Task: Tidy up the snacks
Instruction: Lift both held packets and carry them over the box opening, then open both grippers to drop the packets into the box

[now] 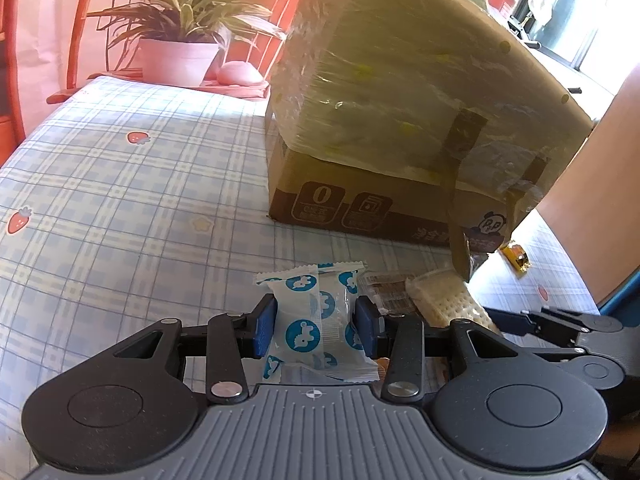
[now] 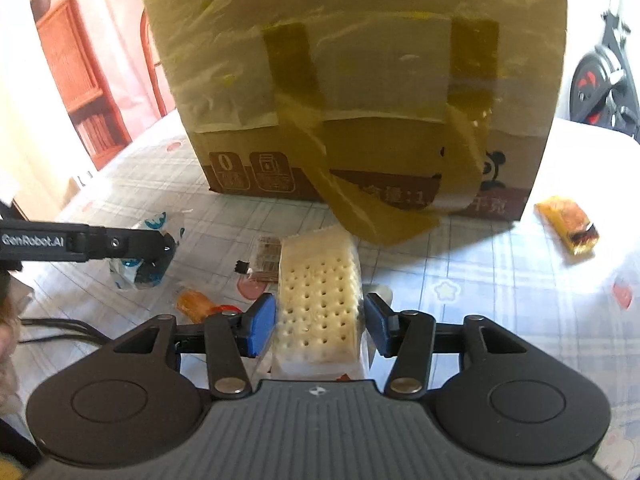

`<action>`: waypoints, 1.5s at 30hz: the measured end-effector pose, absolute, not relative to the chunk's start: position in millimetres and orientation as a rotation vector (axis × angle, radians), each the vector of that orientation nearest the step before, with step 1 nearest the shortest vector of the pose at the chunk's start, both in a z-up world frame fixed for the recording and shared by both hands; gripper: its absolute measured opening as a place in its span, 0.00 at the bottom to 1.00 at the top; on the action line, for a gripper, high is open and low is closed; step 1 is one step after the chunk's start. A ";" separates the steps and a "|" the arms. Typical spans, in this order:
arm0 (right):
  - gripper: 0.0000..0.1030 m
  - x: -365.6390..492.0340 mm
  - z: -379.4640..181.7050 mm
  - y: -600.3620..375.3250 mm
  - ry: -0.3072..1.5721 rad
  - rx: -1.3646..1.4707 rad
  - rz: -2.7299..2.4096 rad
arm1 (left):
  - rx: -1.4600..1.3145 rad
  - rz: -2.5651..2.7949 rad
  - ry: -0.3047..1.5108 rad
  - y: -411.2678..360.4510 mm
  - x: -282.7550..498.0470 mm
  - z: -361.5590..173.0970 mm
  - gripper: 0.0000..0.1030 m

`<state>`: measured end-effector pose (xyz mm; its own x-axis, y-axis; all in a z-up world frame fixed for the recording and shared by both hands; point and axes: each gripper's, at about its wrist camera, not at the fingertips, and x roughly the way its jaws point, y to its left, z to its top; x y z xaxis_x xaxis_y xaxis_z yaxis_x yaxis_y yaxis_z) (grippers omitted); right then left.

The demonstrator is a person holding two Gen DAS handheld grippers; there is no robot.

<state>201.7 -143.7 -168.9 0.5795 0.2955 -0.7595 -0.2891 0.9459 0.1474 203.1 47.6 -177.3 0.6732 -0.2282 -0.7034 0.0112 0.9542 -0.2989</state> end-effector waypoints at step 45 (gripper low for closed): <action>0.47 287.4 -11.5 -212.1 0.416 0.190 0.338 | -0.186 -0.349 0.393 -2.9 287.6 11.9 0.43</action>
